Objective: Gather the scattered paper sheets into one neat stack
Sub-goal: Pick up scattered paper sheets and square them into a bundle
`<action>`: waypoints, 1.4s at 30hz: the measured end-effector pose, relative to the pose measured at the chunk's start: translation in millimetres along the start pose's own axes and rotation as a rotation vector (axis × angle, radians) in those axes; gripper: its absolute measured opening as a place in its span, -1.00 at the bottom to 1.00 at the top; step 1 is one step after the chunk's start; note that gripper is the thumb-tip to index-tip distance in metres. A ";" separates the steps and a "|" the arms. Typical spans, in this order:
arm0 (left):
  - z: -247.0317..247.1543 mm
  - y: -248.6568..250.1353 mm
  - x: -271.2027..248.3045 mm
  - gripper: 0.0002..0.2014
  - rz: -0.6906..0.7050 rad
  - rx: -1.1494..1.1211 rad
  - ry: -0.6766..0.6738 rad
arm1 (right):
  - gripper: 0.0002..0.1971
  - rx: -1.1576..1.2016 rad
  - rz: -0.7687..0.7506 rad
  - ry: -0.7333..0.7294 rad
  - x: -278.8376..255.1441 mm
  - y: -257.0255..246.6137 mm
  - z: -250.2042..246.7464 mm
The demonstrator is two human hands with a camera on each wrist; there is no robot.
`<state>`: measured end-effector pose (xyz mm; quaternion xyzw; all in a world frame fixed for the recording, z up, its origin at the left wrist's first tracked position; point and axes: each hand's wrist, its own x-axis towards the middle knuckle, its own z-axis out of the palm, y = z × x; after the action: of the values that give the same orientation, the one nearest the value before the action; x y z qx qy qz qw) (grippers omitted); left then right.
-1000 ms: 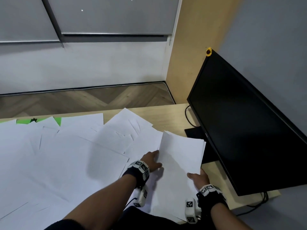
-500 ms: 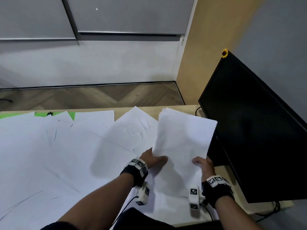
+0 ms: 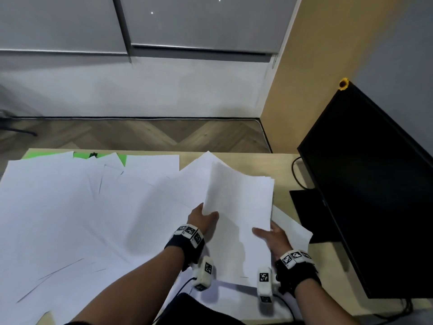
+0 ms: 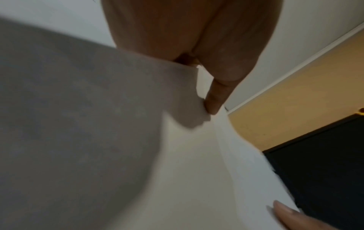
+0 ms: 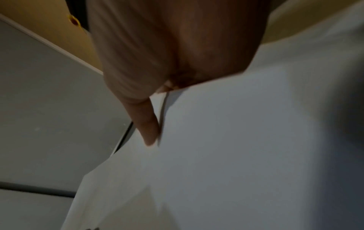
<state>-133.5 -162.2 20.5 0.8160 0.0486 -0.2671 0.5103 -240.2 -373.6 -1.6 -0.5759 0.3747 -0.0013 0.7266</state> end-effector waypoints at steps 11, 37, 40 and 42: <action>-86.2 -63.1 -2.4 -0.41 -0.062 0.254 -0.113 | -0.64 -0.246 0.146 0.079 -2.4 66.3 75.9; -270.3 -152.2 36.4 -0.16 -0.343 0.590 0.386 | -0.64 -0.715 0.068 0.532 -63.3 69.7 175.5; -277.2 -159.6 35.1 -0.15 -0.294 0.606 0.297 | -0.64 -0.749 0.023 0.551 -73.5 73.9 194.6; -283.4 -164.2 35.6 -0.16 -0.268 0.582 0.271 | -0.64 -0.765 0.034 0.510 -75.6 81.7 208.8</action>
<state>-51.4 152.2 -33.9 0.9417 0.1442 -0.2237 0.2057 -215.6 -138.8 -17.3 -0.7778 0.5245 0.0074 0.3462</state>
